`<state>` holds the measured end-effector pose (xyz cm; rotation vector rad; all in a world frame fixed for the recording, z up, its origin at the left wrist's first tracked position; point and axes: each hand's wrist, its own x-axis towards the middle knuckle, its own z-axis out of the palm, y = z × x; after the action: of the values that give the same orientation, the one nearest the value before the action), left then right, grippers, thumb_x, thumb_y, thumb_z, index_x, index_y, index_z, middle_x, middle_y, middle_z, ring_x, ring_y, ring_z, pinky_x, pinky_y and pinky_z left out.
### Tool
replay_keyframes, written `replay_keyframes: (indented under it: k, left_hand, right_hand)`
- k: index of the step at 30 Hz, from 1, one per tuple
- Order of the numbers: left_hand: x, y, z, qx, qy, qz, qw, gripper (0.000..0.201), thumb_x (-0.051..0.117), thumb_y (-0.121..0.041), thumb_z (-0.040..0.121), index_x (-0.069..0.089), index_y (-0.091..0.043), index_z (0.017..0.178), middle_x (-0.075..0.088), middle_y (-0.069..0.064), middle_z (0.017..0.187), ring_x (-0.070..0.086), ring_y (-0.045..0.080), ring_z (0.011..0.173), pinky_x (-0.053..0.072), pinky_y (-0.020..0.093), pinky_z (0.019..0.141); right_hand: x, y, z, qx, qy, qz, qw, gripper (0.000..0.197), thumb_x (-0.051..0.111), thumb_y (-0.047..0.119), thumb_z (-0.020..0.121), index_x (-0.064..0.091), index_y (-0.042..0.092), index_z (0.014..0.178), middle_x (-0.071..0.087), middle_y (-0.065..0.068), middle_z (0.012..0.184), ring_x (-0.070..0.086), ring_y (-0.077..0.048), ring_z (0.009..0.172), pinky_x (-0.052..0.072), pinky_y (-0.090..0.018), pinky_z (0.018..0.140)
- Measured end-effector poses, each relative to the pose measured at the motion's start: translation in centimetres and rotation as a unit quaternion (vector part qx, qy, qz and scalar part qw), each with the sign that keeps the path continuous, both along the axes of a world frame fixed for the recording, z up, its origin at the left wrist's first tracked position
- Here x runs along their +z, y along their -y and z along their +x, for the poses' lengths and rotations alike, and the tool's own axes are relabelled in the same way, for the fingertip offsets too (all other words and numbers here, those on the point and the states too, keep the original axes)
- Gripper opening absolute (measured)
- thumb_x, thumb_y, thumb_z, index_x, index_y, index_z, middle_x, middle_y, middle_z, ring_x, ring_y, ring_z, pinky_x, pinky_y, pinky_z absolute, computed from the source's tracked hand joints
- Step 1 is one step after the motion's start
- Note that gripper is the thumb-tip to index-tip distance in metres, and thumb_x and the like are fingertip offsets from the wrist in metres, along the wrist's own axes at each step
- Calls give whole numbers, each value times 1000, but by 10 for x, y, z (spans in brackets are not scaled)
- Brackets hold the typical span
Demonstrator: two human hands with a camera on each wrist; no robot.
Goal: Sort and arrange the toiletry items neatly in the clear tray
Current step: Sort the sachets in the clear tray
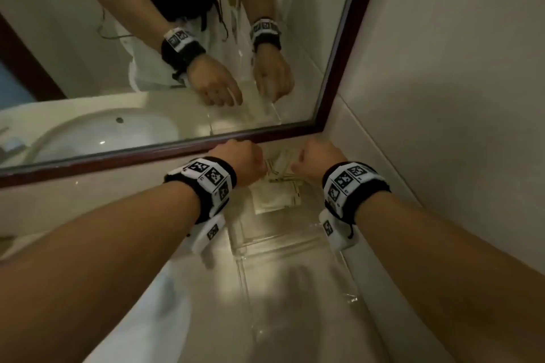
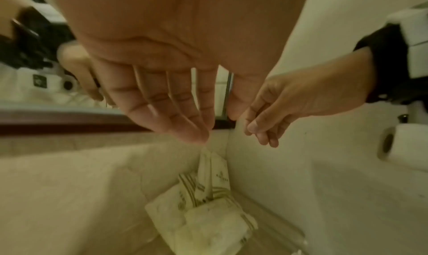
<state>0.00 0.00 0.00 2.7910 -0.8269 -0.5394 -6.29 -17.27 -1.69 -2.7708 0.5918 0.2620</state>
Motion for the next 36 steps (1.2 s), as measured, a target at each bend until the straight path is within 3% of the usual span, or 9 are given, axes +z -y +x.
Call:
replay_keyframes:
  k: [2,4,6,7,12,17,24,31,36]
  left_hand:
    - [-16,7,10,8,-14,21,1000,27,55,-42,89,72,-26,103,69,3,107,66,27,94,56,37,84]
    - [-34,13,13,12,-34,44,998,24,58,-38,88,73,-27,102,69,2,109,65,26,97,54,34,84]
    - [-52,19,16,6,-49,53,997,24,60,-39,86,74,-29,102,69,3,110,65,27,96,55,35,86]
    - [-61,22,19,1,-54,52,997,24,61,-40,85,74,-29,103,69,3,110,65,27,96,56,36,87]
    - [-93,39,18,-67,-82,55,993,35,61,-39,94,67,-24,124,62,4,130,61,27,115,51,37,97]
    - [-120,58,20,-110,-77,57,989,40,64,-29,93,58,-16,131,55,9,134,59,31,117,51,41,96]
    - [-131,61,15,-114,-62,44,991,71,69,-26,90,31,-19,150,46,10,145,58,34,119,51,41,92]
    - [-115,54,26,-42,-72,46,995,47,60,-29,97,49,-34,143,57,11,135,59,33,118,51,38,92]
    - [-108,46,27,6,-85,41,996,37,59,-31,98,56,-36,135,57,10,131,59,33,115,53,39,92]
  right_hand:
    - [-16,5,8,6,-35,12,999,23,57,32,88,53,14,75,62,-14,94,60,-30,85,40,-29,68]
    - [-34,9,15,2,-61,36,998,24,51,27,97,65,9,98,64,-15,114,61,-30,106,40,-26,76]
    - [-49,11,18,-13,-86,41,995,34,49,28,100,60,7,124,59,-14,131,56,-29,119,42,-28,86]
    - [-57,12,20,-18,-95,40,994,37,51,32,98,58,9,126,57,-14,132,56,-30,118,43,-30,87]
    - [-88,17,28,-37,-122,48,991,37,60,42,87,63,12,108,65,-12,117,63,-29,99,42,-29,72]
    - [-103,24,26,-69,-105,80,989,35,63,37,90,66,7,107,68,-10,112,64,-26,101,51,-30,82]
    - [-109,30,20,-73,-101,101,987,33,63,36,90,66,6,105,69,-11,109,65,-27,99,56,-38,87]
    - [-103,24,18,-69,-81,110,988,35,63,31,90,66,5,113,66,-11,118,61,-29,109,52,-39,94]
    - [-102,22,16,-70,-71,104,990,34,65,27,88,65,6,115,66,-11,118,62,-28,108,53,-37,91]
